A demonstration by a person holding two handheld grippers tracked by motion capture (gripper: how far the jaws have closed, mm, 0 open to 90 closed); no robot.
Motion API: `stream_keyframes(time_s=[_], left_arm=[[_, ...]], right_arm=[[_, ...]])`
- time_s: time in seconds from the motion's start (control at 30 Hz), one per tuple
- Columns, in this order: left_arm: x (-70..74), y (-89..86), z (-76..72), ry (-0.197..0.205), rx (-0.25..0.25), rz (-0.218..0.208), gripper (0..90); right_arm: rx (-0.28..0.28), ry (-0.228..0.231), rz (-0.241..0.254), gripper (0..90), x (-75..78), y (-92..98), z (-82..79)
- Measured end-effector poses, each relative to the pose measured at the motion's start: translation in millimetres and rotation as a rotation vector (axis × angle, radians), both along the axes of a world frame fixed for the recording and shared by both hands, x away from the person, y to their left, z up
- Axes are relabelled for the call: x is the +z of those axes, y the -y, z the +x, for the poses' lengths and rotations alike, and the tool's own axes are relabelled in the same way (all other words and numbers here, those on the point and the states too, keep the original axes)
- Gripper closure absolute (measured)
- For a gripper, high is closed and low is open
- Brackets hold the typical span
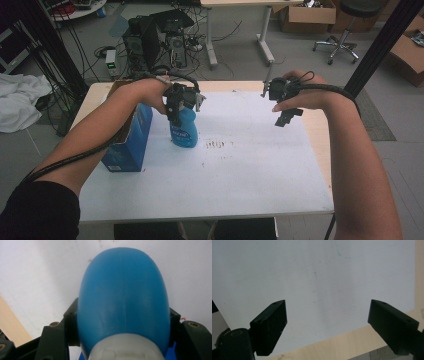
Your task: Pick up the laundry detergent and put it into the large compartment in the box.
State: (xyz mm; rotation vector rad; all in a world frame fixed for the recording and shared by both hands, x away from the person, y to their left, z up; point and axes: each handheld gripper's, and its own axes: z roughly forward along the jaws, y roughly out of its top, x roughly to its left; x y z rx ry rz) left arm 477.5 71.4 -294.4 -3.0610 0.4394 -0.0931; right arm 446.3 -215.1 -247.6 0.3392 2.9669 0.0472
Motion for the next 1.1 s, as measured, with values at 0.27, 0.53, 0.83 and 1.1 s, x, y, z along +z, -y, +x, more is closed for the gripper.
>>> stream_keyframes(time_s=[0.27, 0.53, 0.83, 1.1], left_arm=[[0.2, 1.2, -0.4, 0.002, 0.059, -0.002, 38.5], [11.6, 2.5, -6.5, 0.014, 0.136, 0.014, 38.5], [47.0, -7.0, -15.4, 0.051, 0.270, 0.012, 38.5], [77.7, -12.2, -23.0, 0.015, 0.485, 0.012, 38.5]], right_arm=[[-0.006, -0.004, 0.002, 15.7, -3.0, 0.0, 2.0], [0.007, -0.004, 0.004, 15.7, -3.8, -3.9, 2.9], [0.023, 0.011, 0.009, 15.7, -1.0, -6.1, -0.7], [0.048, 0.011, 0.013, 15.7, -2.1, -10.4, 0.2]])
